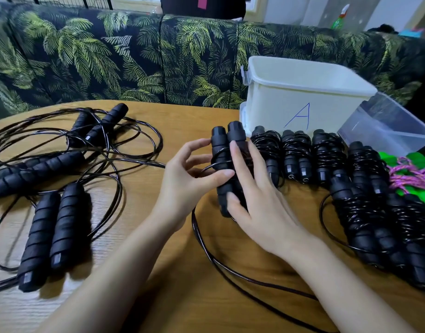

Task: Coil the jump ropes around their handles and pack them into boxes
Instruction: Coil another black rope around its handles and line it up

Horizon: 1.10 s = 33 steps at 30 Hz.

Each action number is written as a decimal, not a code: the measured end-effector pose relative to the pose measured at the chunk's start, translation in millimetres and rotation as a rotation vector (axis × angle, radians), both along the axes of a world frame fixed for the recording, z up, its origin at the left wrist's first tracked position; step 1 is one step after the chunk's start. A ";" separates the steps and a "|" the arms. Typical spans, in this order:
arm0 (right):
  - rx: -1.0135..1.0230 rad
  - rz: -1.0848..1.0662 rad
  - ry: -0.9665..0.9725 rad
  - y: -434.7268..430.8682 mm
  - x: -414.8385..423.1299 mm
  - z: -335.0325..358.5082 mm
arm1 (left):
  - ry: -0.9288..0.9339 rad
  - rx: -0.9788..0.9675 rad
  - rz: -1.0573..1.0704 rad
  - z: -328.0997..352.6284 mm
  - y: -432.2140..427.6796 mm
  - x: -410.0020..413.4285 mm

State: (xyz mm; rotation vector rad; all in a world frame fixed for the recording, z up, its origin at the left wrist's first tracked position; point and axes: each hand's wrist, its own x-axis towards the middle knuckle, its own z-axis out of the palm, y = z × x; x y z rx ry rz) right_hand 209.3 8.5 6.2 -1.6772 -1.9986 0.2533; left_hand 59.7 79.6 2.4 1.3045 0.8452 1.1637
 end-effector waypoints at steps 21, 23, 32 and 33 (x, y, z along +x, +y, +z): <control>0.063 -0.091 0.153 -4.2 2.2 -20.5 | 0.058 0.119 -0.116 -12.1 2.3 1.5; 0.067 -0.068 0.195 -4.7 1.2 -20.4 | 0.065 0.141 -0.078 -13.0 2.5 1.1; 0.090 -0.266 -0.093 -4.6 -9.6 -18.1 | 0.064 0.167 0.047 -14.0 -5.2 6.9; 0.134 -0.280 -0.120 -3.8 -10.3 -20.2 | 0.064 0.171 0.054 -14.4 -4.9 6.9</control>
